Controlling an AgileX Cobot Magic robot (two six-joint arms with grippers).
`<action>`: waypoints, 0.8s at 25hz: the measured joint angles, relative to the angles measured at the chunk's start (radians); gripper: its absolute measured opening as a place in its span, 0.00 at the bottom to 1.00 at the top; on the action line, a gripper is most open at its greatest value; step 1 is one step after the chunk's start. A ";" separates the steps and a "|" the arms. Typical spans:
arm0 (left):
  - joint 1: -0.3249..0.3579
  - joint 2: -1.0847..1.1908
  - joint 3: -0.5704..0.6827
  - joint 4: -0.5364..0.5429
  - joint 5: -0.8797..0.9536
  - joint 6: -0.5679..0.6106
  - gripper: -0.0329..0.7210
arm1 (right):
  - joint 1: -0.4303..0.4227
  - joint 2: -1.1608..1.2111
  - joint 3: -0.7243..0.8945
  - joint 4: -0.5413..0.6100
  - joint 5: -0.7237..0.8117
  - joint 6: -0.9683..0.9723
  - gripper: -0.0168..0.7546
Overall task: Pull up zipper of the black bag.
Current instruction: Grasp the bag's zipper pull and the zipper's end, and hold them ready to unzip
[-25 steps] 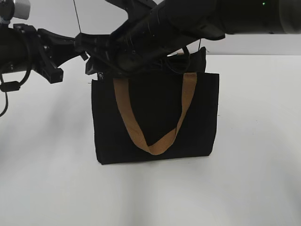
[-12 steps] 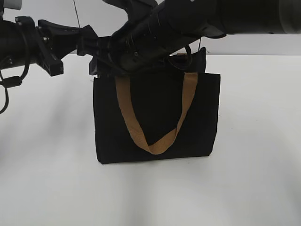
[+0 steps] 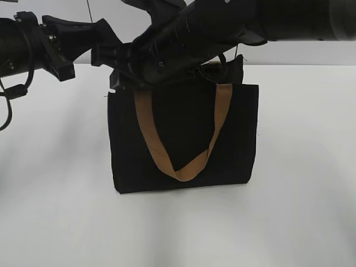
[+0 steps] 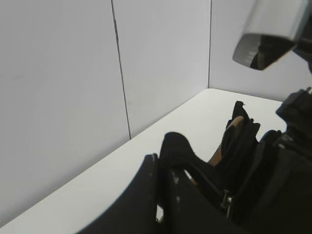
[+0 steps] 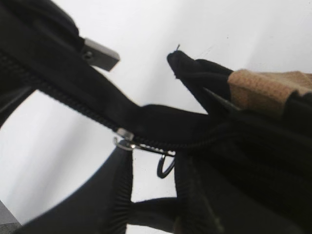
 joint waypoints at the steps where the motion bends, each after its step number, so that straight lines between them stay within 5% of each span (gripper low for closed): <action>1: 0.000 0.000 0.000 -0.002 -0.001 0.000 0.03 | 0.000 0.000 0.000 -0.003 0.000 0.000 0.13; 4: 0.000 0.000 0.000 -0.005 -0.003 0.000 0.03 | 0.000 0.001 0.000 -0.007 0.000 0.000 0.01; 11: 0.000 0.000 0.000 0.039 0.064 -0.048 0.03 | 0.000 -0.017 0.000 -0.008 0.065 -0.004 0.00; 20: 0.000 -0.021 0.000 0.402 0.239 -0.481 0.03 | -0.001 -0.065 -0.030 0.071 0.204 -0.170 0.00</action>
